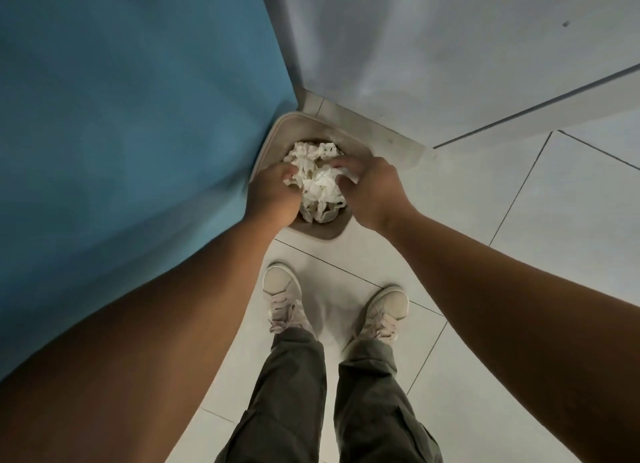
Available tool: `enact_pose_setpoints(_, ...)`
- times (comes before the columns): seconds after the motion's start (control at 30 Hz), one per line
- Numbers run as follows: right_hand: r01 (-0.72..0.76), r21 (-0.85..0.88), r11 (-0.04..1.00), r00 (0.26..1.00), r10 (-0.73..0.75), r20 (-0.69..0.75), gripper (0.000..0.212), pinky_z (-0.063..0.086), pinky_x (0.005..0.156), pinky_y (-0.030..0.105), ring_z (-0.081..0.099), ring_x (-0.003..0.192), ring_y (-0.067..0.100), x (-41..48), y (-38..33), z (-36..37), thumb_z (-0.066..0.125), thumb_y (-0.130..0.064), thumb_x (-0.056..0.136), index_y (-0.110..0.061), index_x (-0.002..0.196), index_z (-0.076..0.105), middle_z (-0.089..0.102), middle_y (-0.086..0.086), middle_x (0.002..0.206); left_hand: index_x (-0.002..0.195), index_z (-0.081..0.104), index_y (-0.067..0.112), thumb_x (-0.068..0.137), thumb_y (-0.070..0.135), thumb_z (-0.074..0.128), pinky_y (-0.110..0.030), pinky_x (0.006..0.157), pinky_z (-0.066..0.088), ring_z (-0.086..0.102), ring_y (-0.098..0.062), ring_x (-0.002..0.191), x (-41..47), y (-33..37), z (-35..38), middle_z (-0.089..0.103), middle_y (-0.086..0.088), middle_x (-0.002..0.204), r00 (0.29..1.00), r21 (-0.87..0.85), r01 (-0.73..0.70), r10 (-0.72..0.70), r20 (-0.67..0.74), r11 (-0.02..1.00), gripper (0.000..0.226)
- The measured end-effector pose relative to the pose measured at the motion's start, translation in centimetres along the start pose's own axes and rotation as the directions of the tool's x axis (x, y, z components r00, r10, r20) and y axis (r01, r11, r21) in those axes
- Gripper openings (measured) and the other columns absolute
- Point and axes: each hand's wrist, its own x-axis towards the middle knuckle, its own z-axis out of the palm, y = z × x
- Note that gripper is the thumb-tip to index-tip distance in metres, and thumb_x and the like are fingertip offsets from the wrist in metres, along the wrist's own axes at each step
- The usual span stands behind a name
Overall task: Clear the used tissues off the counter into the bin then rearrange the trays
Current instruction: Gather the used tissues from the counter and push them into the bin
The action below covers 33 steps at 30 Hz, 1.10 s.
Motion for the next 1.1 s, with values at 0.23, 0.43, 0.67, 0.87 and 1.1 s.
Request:
enact_pose_setpoints(0.23, -0.097, 0.022, 0.995, 0.993, 0.095, 0.076, 0.059, 0.045, 0.099, 0.031, 0.055, 0.122, 0.027, 3.6, -0.1, 3.1, 0.059, -0.018, 0.093, -0.025, 0.147, 0.038, 0.055, 0.007, 0.139, 0.114, 0.067, 0.017, 0.09, 0.005, 0.053, -0.024, 0.072, 0.049, 0.064, -0.017, 0.098, -0.7, -1.1, 0.4, 0.068, 0.003, 0.111, 0.999, -0.004, -0.044, 0.044, 0.033, 0.999, 0.031)
enact_pose_setpoints(0.43, -0.072, -0.059, 0.996, 0.991, 0.079, 0.112, 0.059, 0.038, 0.1, 0.025, 0.048, 0.129, 0.027, 1.0, 0.4, 2.5, 0.058, -0.017, 0.09, -0.024, 0.146, 0.04, 0.049, 0.005, 0.144, 0.121, 0.062, 0.015, 0.091, 0.005, 0.052, -0.001, 0.065, 0.038, 0.06, -0.011, 0.095, -2.0, 0.6, -0.2, 0.068, 0.0, 0.11, 0.994, 0.061, -0.103, 0.101, 0.028, 0.993, 0.033)
enact_pose_setpoints(0.67, 0.039, -0.106, 0.994, 0.998, -0.033, 0.062, 0.054, 0.042, 0.099, 0.03, 0.054, 0.12, 0.028, -6.5, -3.6, -4.3, 0.06, -0.023, 0.086, -0.023, 0.139, 0.048, 0.054, 0.005, 0.138, 0.125, 0.06, 0.021, 0.092, 0.015, 0.058, -0.024, 0.084, 0.044, 0.062, -0.017, 0.098, -9.1, 6.9, -4.1, 0.068, 0.001, 0.113, 0.97, 0.169, -0.233, 0.242, -0.034, 0.958, 0.033)
enact_pose_setpoints(0.87, 0.119, -0.12, 0.986, 0.993, -0.117, 0.026, 0.057, 0.037, 0.108, 0.031, 0.046, 0.13, 0.023, -13.7, -10.1, -11.3, 0.059, -0.025, 0.088, -0.022, 0.142, 0.045, 0.051, 0.001, 0.143, 0.13, 0.061, 0.017, 0.092, 0.021, 0.058, -0.036, 0.094, 0.048, 0.059, -0.028, 0.11, -18.0, 12.9, -9.2, 0.067, -0.009, 0.119, 0.922, 0.314, -0.33, 0.375, -0.095, 0.89, 0.038)
enact_pose_setpoints(1.1, 0.274, -0.222, 0.936, 0.956, -0.291, -0.043, 0.055, 0.032, 0.109, 0.03, 0.043, 0.132, 0.023, -21.7, -18.5, -18.9, 0.058, -0.025, 0.089, -0.02, 0.142, 0.046, 0.05, 0.001, 0.142, 0.119, 0.065, 0.022, 0.088, 0.029, 0.058, -0.037, 0.097, 0.043, 0.058, -0.025, 0.106, -29.5, 17.6, -16.6, 0.069, 0.001, 0.112, 0.819, 0.42, -0.406, 0.527, -0.226, 0.812, 0.032)
